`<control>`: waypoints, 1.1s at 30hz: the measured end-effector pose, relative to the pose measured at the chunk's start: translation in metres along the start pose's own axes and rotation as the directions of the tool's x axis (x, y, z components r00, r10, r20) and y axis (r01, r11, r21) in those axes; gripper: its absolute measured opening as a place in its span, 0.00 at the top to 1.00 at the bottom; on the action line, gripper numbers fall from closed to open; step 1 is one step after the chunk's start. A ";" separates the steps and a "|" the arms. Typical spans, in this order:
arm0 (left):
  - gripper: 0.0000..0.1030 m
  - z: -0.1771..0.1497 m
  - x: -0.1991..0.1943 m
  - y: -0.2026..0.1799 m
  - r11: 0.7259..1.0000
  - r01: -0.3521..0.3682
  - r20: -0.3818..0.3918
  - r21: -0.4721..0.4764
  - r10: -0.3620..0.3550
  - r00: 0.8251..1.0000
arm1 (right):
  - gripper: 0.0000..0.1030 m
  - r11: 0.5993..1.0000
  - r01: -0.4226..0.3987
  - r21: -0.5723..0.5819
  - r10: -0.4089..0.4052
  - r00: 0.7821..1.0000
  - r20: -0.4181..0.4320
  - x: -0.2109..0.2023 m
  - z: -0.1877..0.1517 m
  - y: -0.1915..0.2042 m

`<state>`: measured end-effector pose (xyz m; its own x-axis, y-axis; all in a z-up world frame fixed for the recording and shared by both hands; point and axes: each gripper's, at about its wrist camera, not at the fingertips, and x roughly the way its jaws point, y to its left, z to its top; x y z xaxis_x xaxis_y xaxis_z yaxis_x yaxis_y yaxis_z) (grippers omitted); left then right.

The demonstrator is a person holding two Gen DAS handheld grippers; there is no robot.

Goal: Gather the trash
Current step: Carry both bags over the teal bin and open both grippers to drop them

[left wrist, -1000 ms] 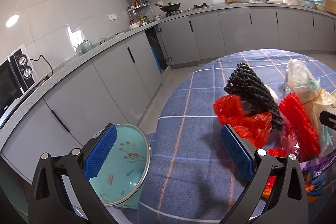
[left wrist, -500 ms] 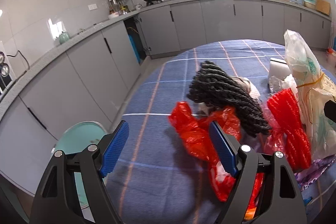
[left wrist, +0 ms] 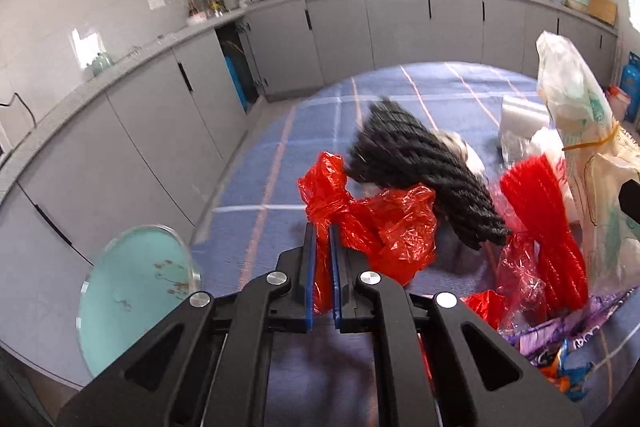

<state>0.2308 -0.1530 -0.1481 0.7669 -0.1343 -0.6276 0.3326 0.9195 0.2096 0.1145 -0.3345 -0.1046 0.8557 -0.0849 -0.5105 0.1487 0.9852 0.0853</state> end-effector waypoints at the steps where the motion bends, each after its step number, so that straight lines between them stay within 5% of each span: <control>1: 0.94 0.000 -0.005 0.003 1.000 -0.006 0.011 0.000 0.006 1.000 | 0.85 1.000 0.001 -0.003 0.000 1.000 0.007 -0.002 0.002 0.002; 17: 0.94 -0.016 -0.073 0.086 0.984 -0.166 0.082 -0.070 0.172 0.982 | 0.85 0.988 -0.125 -0.088 0.130 0.990 0.052 -0.003 0.028 0.063; 33: 0.94 -0.044 -0.092 0.168 0.945 -0.286 0.066 -0.156 0.299 0.952 | 0.85 0.950 -0.248 -0.189 0.257 0.966 0.026 0.023 0.041 0.148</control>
<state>0.1917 0.0296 -0.0880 0.8659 0.1227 -0.4850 0.0094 0.9653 0.2609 0.1762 -0.1963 -0.0685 0.8775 0.1674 -0.4494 -0.1645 0.9853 0.0458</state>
